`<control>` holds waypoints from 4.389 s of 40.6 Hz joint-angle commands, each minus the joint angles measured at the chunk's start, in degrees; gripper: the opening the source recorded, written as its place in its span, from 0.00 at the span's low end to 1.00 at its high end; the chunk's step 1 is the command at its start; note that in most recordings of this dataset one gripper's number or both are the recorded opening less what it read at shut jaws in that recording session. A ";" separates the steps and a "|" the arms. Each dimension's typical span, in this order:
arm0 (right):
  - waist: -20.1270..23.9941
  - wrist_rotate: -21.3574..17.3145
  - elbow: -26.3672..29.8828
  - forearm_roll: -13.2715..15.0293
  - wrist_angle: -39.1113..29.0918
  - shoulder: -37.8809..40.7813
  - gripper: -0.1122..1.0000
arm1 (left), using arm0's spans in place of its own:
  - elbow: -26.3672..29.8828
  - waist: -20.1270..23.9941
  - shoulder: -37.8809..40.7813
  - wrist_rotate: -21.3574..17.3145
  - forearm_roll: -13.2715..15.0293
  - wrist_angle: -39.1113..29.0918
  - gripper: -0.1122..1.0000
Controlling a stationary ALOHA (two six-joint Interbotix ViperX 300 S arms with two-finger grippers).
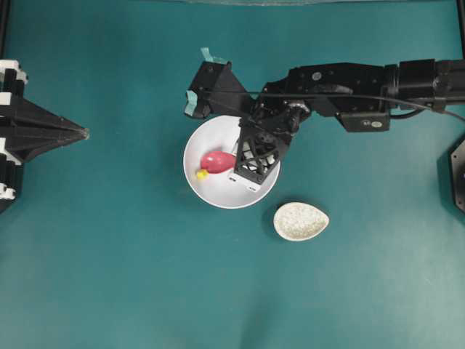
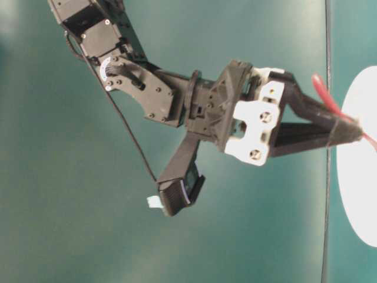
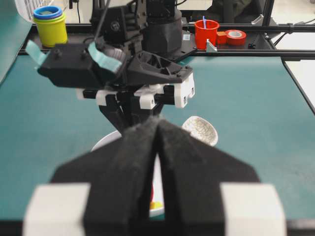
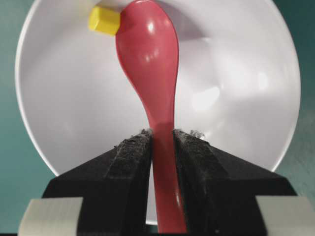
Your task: Scoop the yellow hexagonal prism block from the bowl with a spoon using the right arm.
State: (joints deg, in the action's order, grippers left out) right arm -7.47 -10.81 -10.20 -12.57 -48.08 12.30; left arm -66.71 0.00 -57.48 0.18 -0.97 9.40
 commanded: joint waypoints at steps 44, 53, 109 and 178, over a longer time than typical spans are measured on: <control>-0.35 -2.37 5.71 2.02 -13.45 -8.53 0.28 | 1.67 -0.09 0.18 0.18 -0.18 0.26 0.10; -0.35 -5.27 5.62 3.69 -16.44 -8.53 0.20 | 1.67 -0.09 0.26 0.09 -0.18 0.26 0.10; 14.50 -22.85 -13.80 4.75 -10.99 -28.48 0.20 | 1.76 -0.09 0.09 0.44 -0.18 0.09 0.10; 14.50 -23.47 -32.34 7.56 17.23 -25.93 0.24 | 1.85 -0.18 -0.53 0.70 -0.18 -0.53 0.10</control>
State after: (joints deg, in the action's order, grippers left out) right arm 6.86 -34.19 -43.15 -5.10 -31.82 -13.27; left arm -66.53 0.00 -58.27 0.79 -0.97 8.70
